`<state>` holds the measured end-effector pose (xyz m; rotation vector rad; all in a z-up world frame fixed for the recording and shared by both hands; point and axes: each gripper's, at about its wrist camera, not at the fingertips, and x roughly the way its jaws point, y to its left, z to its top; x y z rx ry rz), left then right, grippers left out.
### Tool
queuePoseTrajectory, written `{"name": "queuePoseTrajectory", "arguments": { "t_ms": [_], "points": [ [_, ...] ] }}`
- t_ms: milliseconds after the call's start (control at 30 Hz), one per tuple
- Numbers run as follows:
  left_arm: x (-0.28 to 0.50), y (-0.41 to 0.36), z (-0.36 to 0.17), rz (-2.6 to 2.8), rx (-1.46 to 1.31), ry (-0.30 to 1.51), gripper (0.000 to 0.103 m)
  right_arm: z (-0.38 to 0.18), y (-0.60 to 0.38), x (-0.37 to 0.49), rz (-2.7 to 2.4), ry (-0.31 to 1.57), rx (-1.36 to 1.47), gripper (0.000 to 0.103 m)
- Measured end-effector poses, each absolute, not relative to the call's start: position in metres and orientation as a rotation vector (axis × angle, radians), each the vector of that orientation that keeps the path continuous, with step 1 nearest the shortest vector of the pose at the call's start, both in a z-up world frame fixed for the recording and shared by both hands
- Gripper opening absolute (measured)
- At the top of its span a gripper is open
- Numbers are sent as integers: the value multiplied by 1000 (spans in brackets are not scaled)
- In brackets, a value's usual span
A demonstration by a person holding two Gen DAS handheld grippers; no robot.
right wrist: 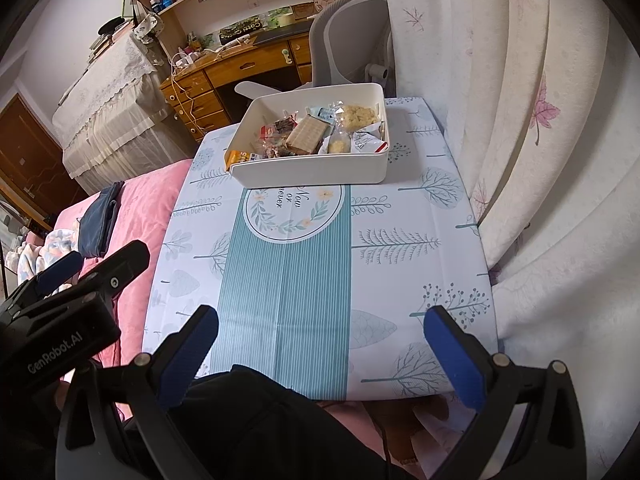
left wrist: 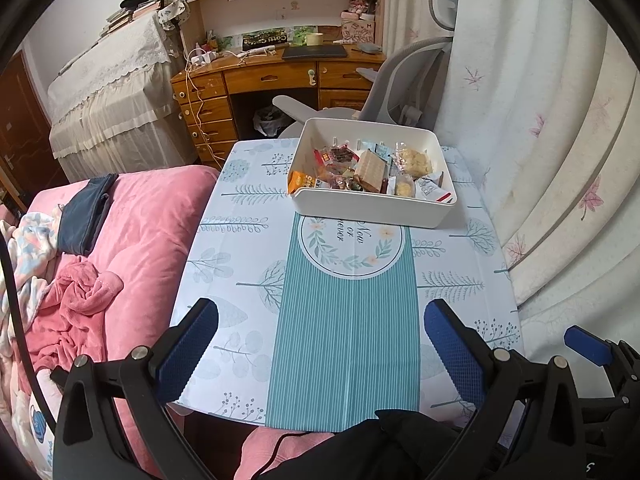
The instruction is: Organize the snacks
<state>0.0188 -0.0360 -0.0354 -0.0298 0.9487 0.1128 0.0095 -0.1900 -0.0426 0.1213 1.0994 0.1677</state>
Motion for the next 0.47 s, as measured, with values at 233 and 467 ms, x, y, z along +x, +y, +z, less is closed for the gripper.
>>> {"name": "queuePoseTrajectory", "arguments": {
  "t_ms": [233,467],
  "points": [
    [19,-36,-35,112,-30,949,102,-43,-190,10,170,1101,120,103],
    [19,-35,-35,110,-30,949,102,-43,-189,9,168,1101,120,103]
  ]
}}
